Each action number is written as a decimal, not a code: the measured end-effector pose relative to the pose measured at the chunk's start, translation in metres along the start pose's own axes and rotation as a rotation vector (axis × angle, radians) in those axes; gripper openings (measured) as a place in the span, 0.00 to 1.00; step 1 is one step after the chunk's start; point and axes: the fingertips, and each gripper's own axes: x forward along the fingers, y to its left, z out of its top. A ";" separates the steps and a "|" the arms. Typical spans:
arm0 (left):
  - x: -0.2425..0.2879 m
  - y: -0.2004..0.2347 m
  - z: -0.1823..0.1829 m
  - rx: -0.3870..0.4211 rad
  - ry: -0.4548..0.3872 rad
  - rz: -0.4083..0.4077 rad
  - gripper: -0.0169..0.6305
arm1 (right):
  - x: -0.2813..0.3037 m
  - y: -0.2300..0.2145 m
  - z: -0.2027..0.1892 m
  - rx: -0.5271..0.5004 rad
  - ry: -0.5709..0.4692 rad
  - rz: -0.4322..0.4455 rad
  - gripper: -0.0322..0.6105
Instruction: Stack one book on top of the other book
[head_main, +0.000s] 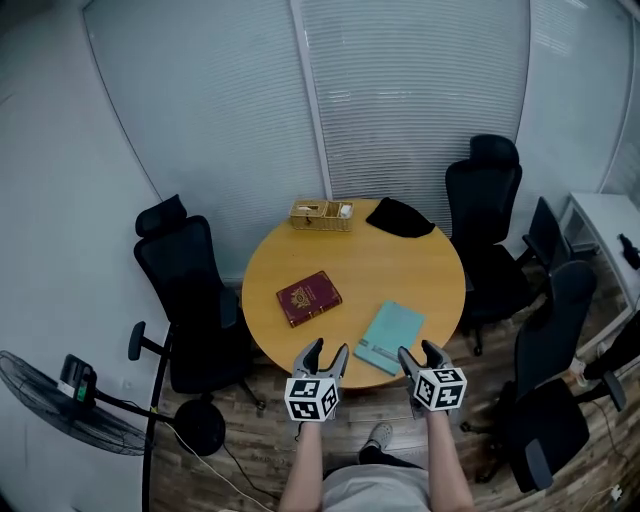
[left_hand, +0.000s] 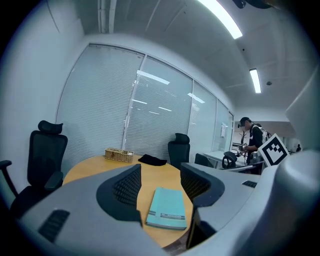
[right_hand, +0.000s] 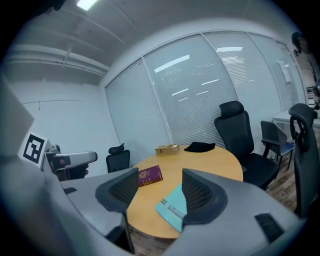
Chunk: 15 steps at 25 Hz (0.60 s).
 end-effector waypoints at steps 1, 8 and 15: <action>0.008 0.001 0.003 0.004 0.002 -0.003 0.41 | 0.005 -0.006 0.004 0.004 -0.002 -0.006 0.46; 0.062 0.019 0.022 0.023 -0.007 -0.005 0.41 | 0.051 -0.035 0.030 0.015 -0.017 -0.021 0.46; 0.109 0.034 0.037 0.055 -0.006 0.010 0.41 | 0.091 -0.064 0.049 0.037 -0.036 -0.024 0.46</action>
